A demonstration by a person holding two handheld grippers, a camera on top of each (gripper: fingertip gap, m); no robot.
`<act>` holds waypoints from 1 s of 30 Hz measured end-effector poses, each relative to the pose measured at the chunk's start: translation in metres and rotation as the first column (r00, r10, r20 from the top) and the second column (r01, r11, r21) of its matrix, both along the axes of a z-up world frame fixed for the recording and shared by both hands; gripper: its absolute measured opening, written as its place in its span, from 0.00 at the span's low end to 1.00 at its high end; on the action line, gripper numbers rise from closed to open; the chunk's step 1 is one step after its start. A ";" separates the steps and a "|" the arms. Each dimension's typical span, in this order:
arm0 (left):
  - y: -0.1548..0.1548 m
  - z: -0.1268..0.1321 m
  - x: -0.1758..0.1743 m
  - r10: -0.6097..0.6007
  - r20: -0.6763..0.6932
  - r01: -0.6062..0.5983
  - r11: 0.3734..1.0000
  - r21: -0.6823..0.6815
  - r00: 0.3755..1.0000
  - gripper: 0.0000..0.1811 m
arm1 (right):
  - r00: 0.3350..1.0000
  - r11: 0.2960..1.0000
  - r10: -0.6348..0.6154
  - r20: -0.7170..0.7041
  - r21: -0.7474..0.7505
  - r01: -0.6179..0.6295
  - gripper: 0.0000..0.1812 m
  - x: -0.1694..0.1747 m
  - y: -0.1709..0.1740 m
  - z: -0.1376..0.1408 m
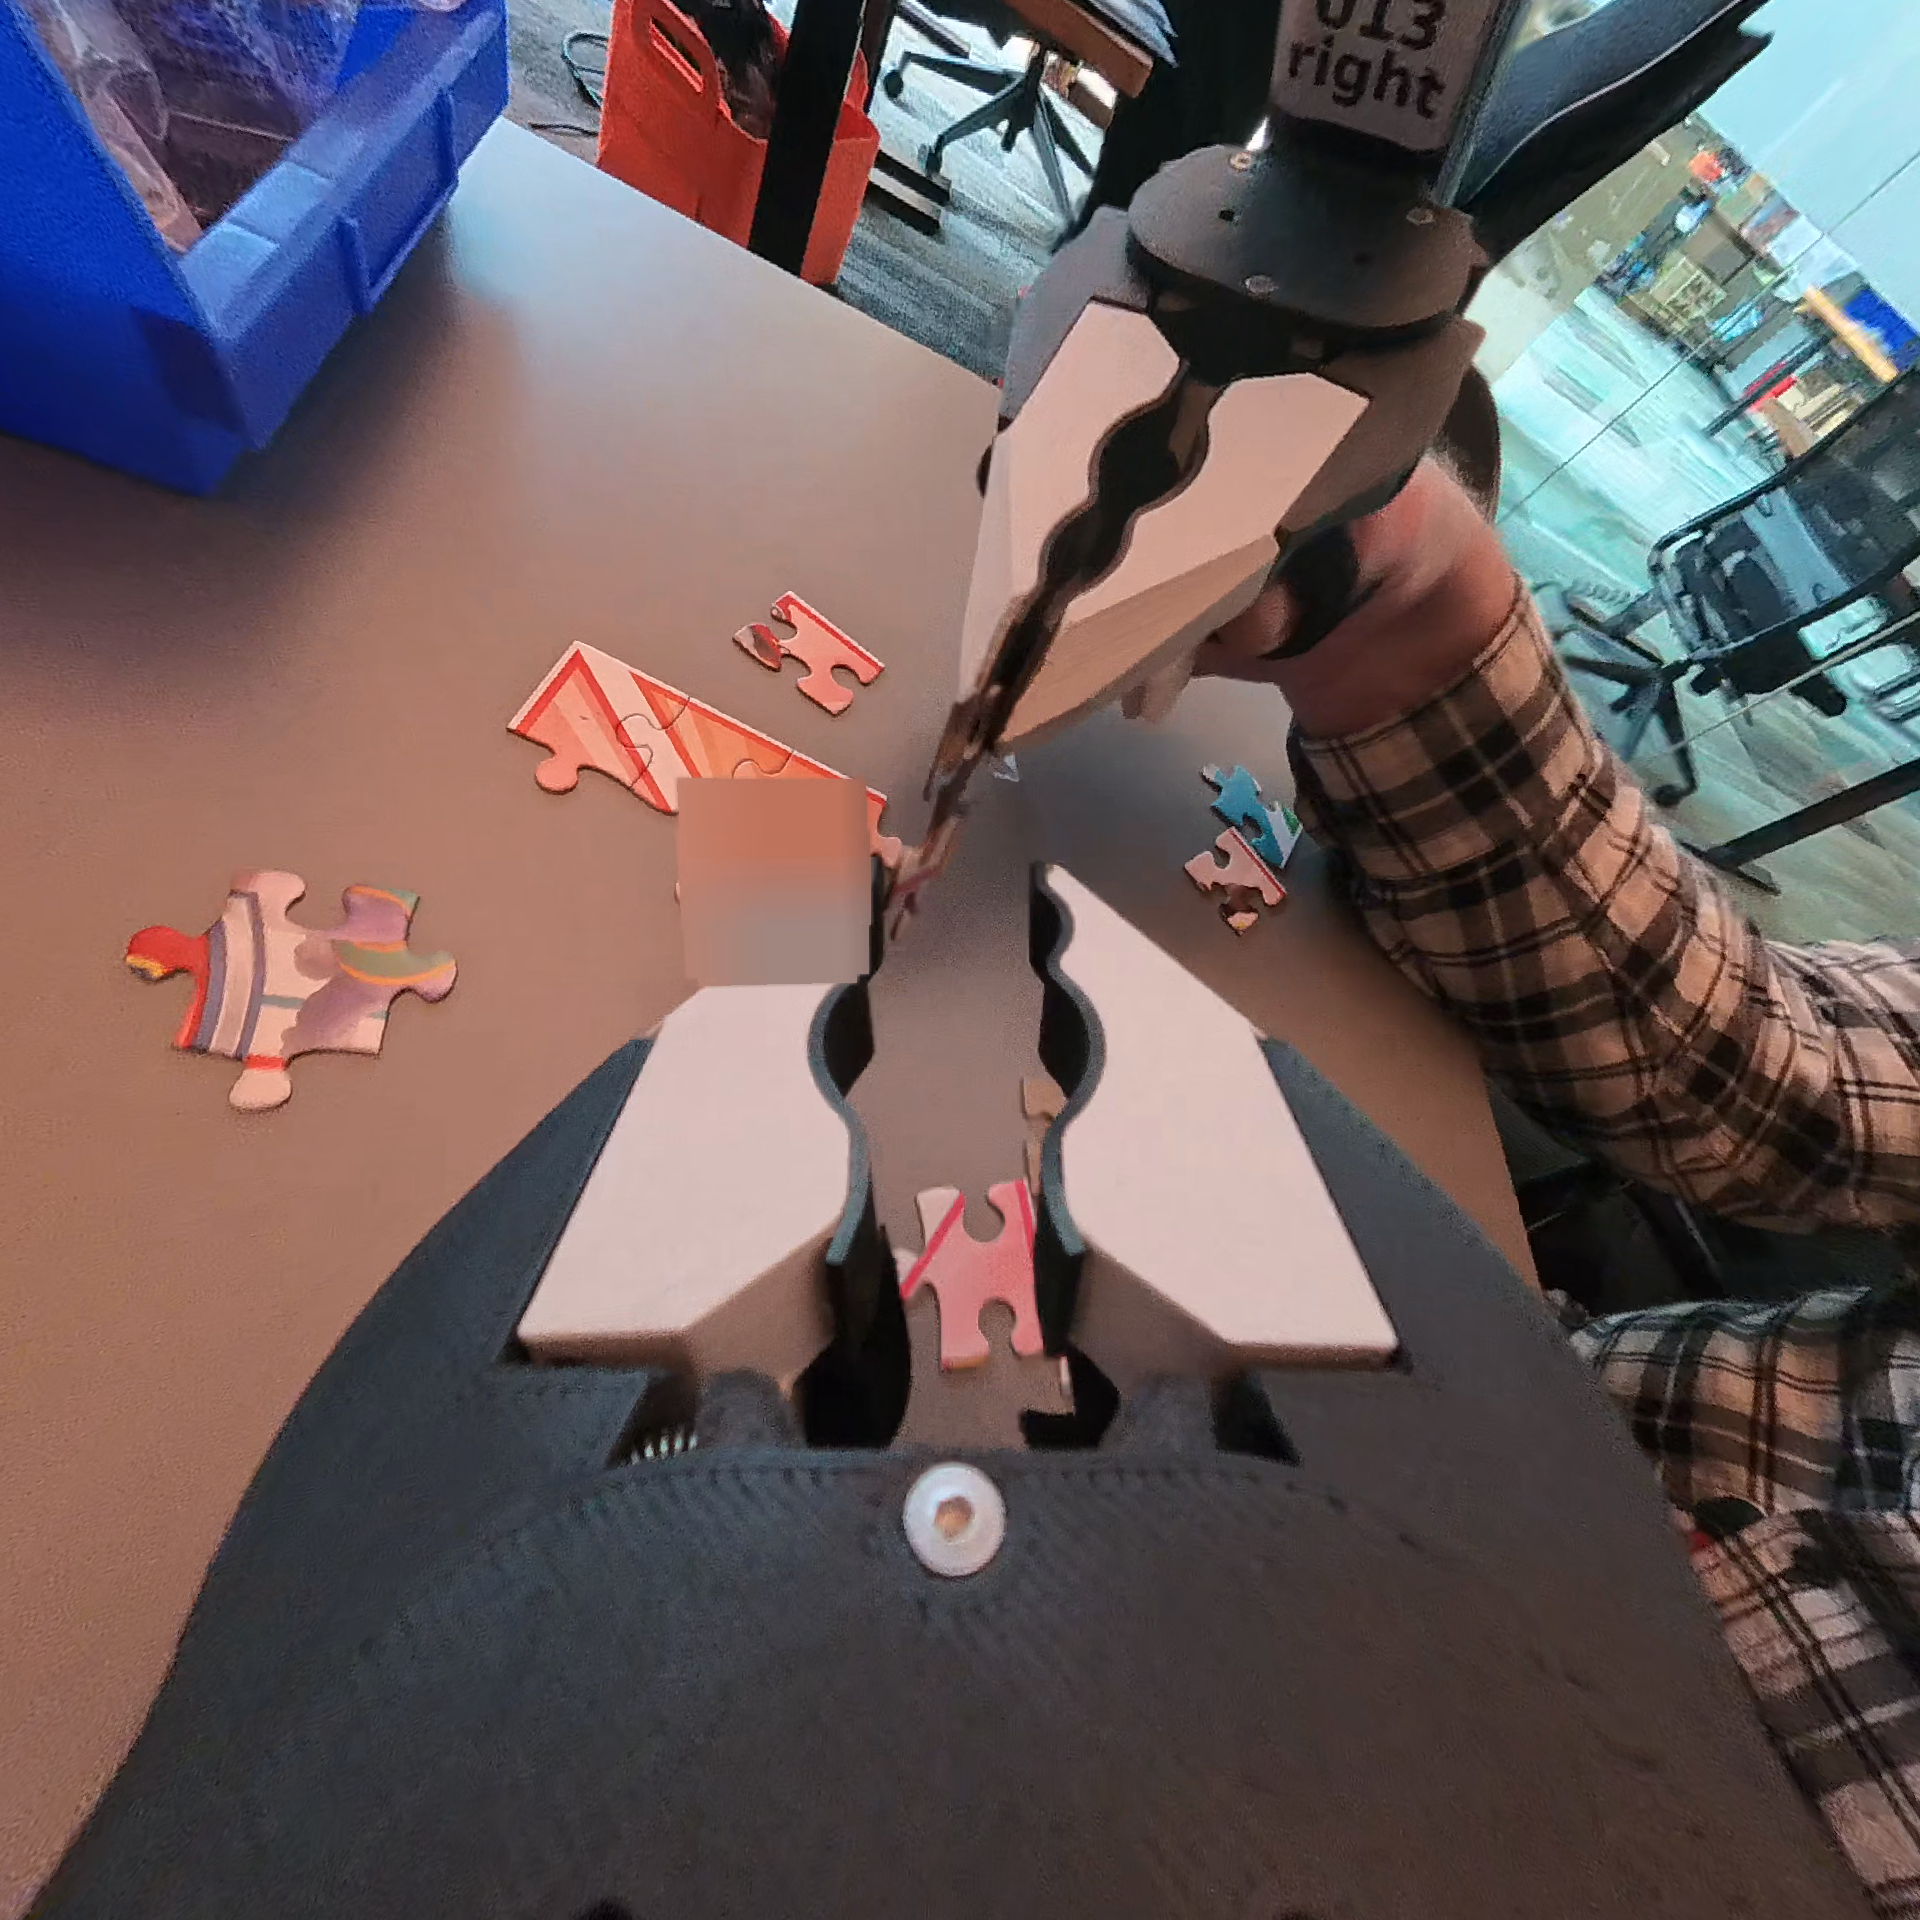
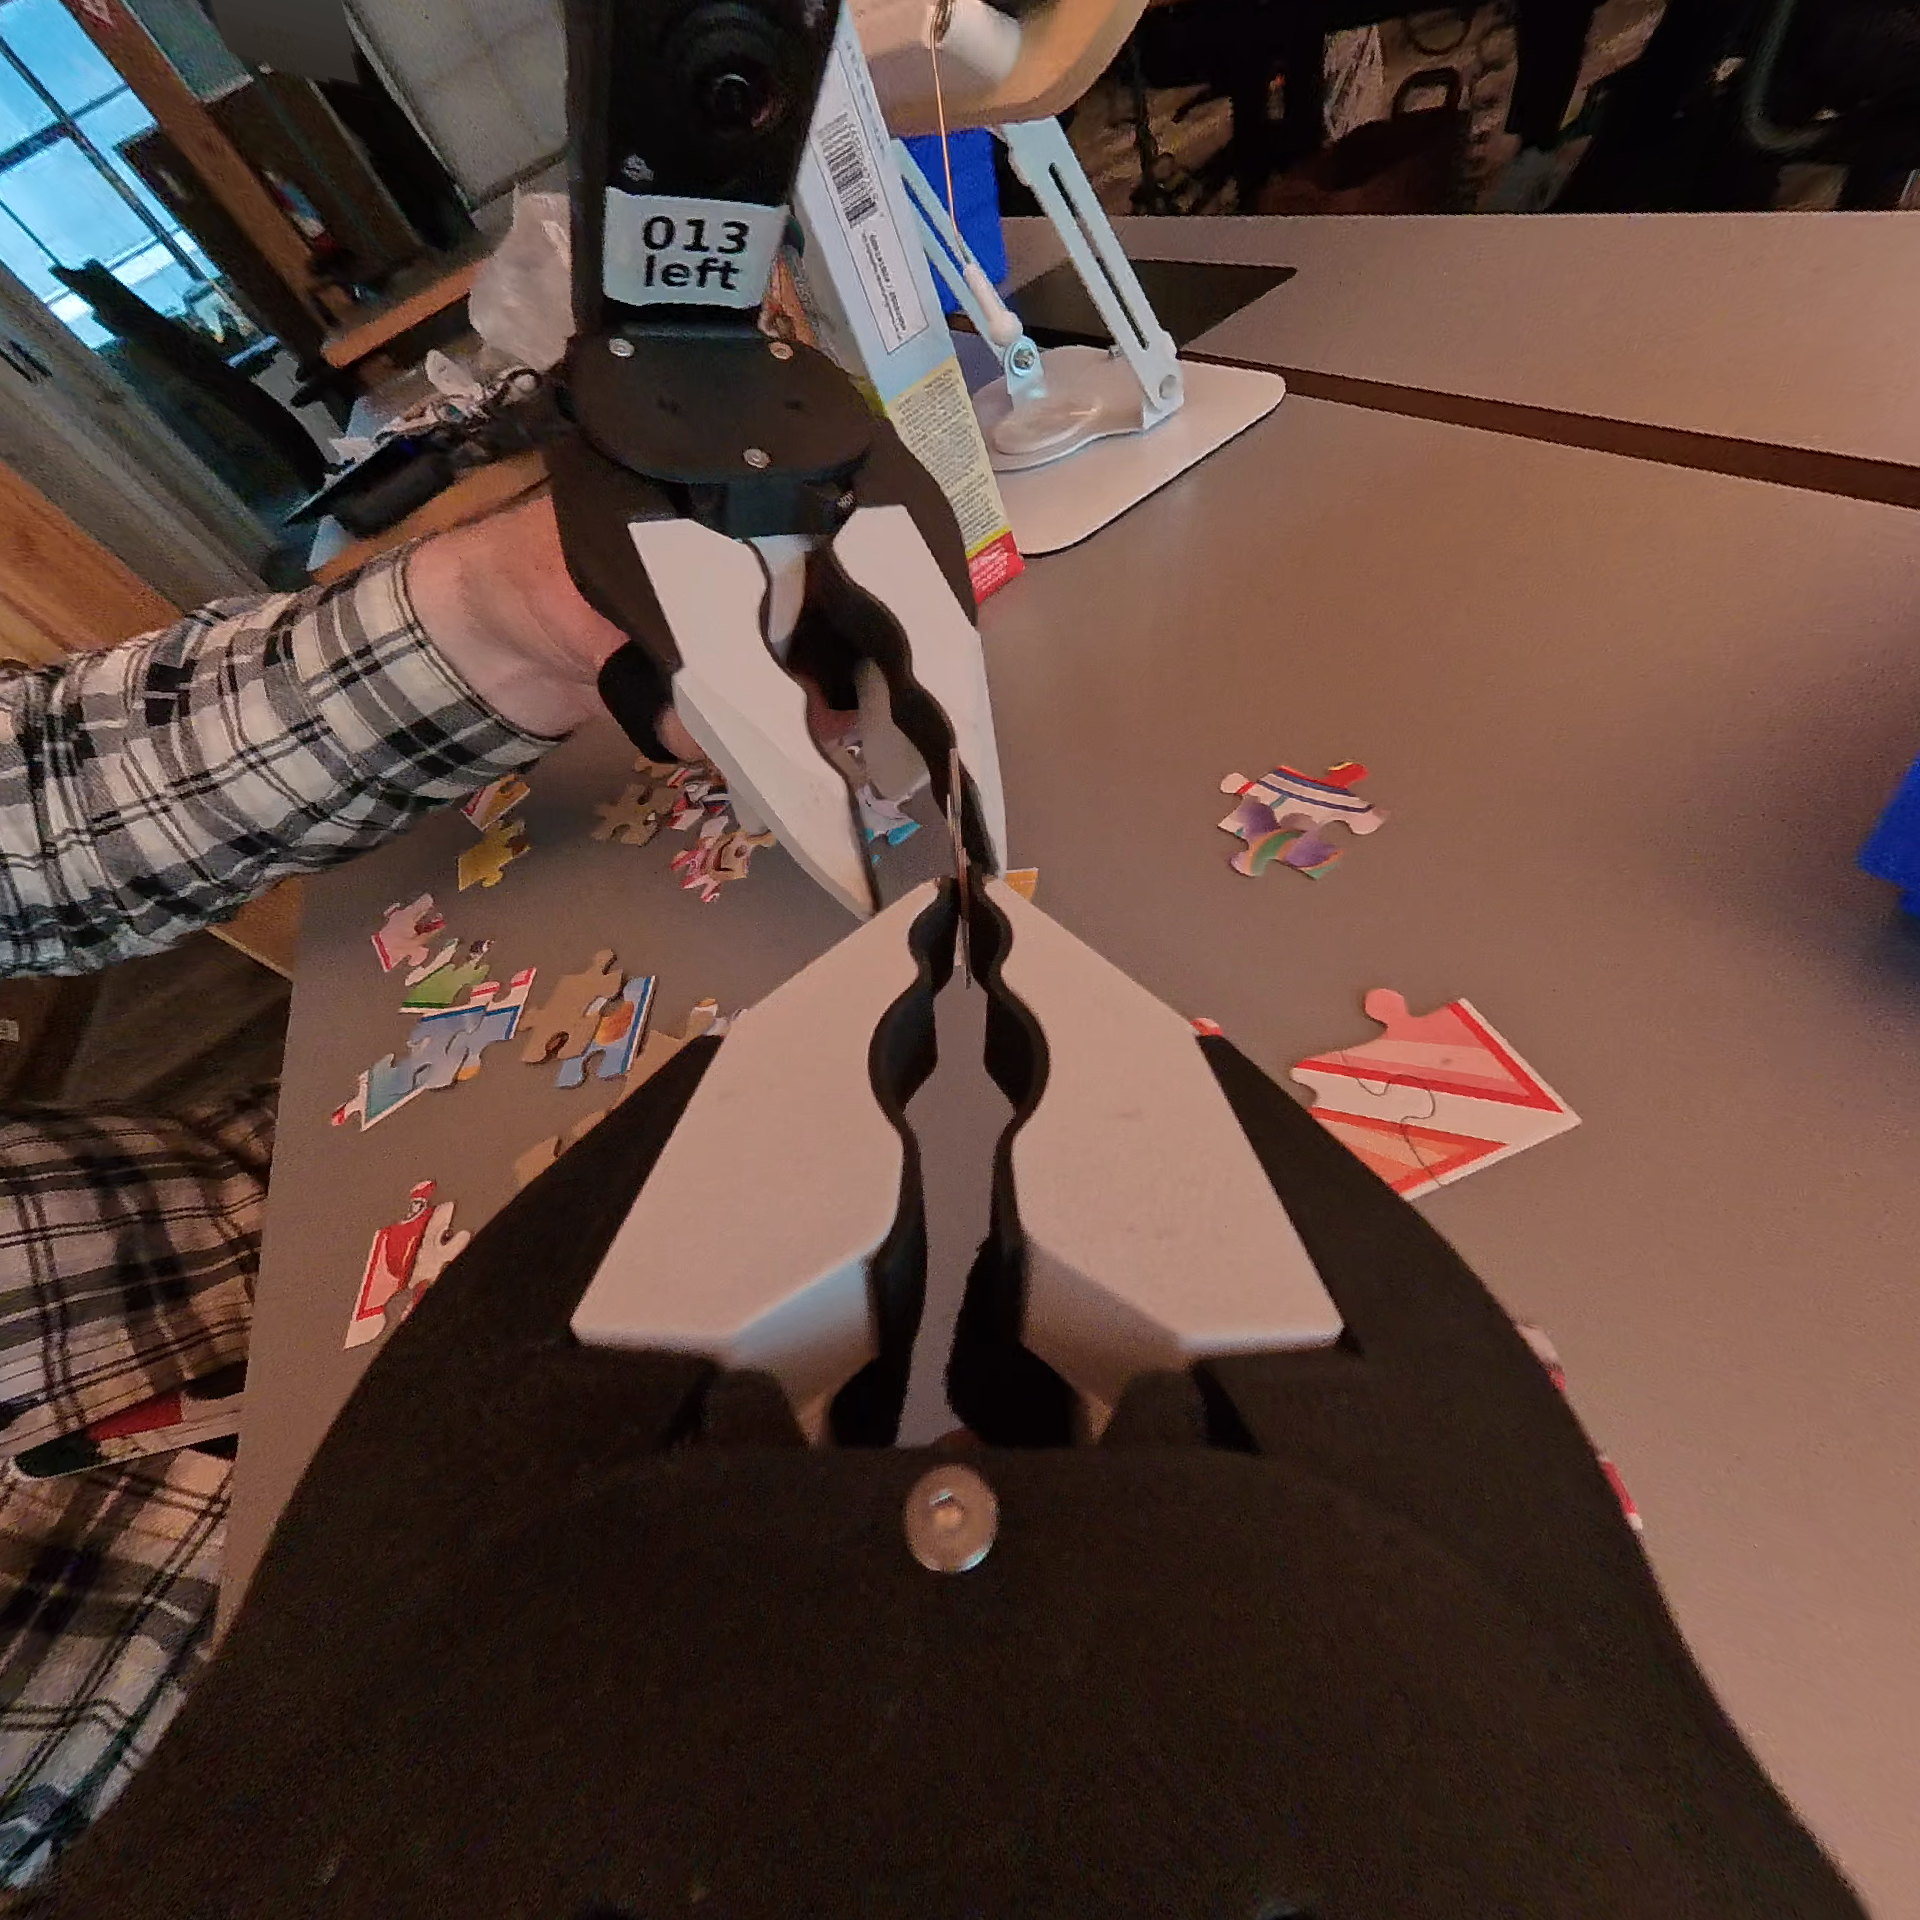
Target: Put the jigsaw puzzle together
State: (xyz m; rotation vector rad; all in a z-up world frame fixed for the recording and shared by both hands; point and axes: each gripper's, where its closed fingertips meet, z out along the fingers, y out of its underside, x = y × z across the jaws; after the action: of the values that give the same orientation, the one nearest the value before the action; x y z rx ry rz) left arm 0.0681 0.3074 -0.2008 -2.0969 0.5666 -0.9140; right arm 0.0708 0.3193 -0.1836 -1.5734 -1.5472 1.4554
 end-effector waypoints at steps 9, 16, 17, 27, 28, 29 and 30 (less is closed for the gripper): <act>-0.073 0.013 -0.043 0.063 -0.297 -0.042 0.996 0.076 0.953 0.16 | 0.998 0.994 0.039 -0.047 -0.096 -0.044 0.00 0.000 -0.008 0.011; -0.122 0.027 -0.062 0.247 -0.236 -0.200 0.958 0.207 0.940 0.15 | 0.981 0.989 0.143 -0.128 -0.017 -0.146 0.00 -0.009 -0.050 0.035; -0.125 0.024 -0.063 0.272 -0.224 -0.223 0.949 0.221 0.936 0.16 | 0.981 0.990 0.140 -0.133 -0.009 -0.143 0.00 -0.010 -0.056 0.037; -0.153 0.046 -0.057 0.200 0.121 -0.227 0.931 0.286 0.972 0.15 | 0.936 0.956 0.027 -0.352 -0.264 -0.127 0.00 -0.045 -0.148 0.063; -0.155 0.049 -0.055 0.175 0.146 -0.212 0.932 0.293 0.974 0.15 | 0.926 0.942 0.025 -0.376 -0.301 -0.148 0.00 -0.049 -0.155 0.066; -0.156 0.053 -0.054 0.161 0.170 -0.207 0.931 0.302 0.972 0.14 | 0.917 0.928 0.019 -0.398 -0.334 -0.164 0.00 -0.052 -0.159 0.069; -0.156 0.057 -0.054 0.152 0.196 -0.209 0.926 0.316 0.969 0.13 | 0.914 0.919 0.001 -0.406 -0.359 -0.161 0.00 -0.056 -0.161 0.070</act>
State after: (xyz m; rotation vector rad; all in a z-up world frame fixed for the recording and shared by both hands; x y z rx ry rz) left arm 0.0145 0.1512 -0.1439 -1.7150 0.3992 -0.8158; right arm 0.0147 0.1583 -0.1138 -1.2995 -1.1447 2.0800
